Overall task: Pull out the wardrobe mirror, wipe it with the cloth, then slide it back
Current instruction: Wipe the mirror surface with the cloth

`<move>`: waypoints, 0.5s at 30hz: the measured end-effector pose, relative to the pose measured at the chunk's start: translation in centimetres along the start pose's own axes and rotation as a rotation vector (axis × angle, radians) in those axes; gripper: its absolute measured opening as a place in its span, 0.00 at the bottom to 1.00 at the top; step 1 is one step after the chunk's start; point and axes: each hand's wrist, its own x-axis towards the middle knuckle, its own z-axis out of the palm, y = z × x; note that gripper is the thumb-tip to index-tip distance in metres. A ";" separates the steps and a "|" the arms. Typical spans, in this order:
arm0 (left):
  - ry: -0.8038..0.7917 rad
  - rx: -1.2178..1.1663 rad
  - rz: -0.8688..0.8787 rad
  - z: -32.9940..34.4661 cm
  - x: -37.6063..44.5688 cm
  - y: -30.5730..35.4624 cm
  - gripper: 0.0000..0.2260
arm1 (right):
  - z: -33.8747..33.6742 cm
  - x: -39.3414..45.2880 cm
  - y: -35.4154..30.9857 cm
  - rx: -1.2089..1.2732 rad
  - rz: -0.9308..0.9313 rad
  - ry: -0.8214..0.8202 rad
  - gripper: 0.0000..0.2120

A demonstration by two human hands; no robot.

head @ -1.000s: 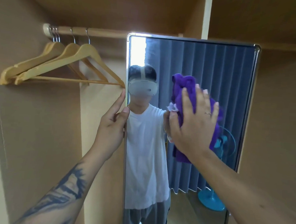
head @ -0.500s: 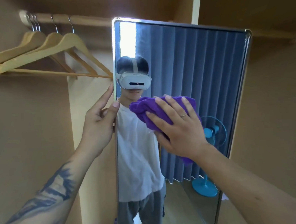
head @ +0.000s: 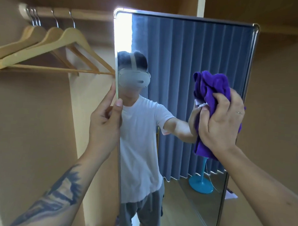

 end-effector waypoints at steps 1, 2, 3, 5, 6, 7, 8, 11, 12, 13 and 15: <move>-0.003 0.003 0.005 0.0 0.0 0.1 0.19 | 0.4 0.4 -1.0 0.001 0.010 0.022 0.19; -0.004 0.007 0.005 -0.1 0.0 0.1 0.19 | 0.7 1.0 -2.1 -0.003 0.020 0.043 0.20; -0.004 0.010 0.004 -0.1 0.1 0.1 0.19 | 0.9 1.7 -3.2 -0.006 0.037 0.065 0.20; -0.007 0.012 0.001 -0.1 0.1 0.2 0.19 | 1.5 3.2 -5.5 -0.002 0.074 0.107 0.19; -0.008 0.009 -0.001 -0.1 0.1 0.2 0.19 | 1.7 3.8 -6.6 0.012 0.072 0.117 0.18; -0.008 0.004 -0.004 -0.1 0.1 0.3 0.20 | 2.0 4.2 -7.7 0.031 0.051 0.115 0.17; -0.007 -0.006 -0.009 0.0 0.0 0.4 0.20 | 2.2 4.3 -8.7 0.050 0.017 0.101 0.17; -0.011 -0.034 -0.031 -0.2 0.1 0.6 0.20 | 2.8 3.3 -10.4 0.076 -0.134 0.005 0.15; -0.019 -0.040 -0.038 -0.3 0.1 0.6 0.20 | 2.8 2.9 -10.4 0.082 -0.189 -0.033 0.15; -0.025 -0.043 -0.044 -0.3 0.2 0.6 0.20 | 2.8 2.5 -10.1 0.090 -0.246 -0.065 0.16; -0.021 -0.051 -0.052 -0.3 0.1 0.7 0.19 | 2.4 1.8 -8.6 0.069 -0.380 -0.122 0.19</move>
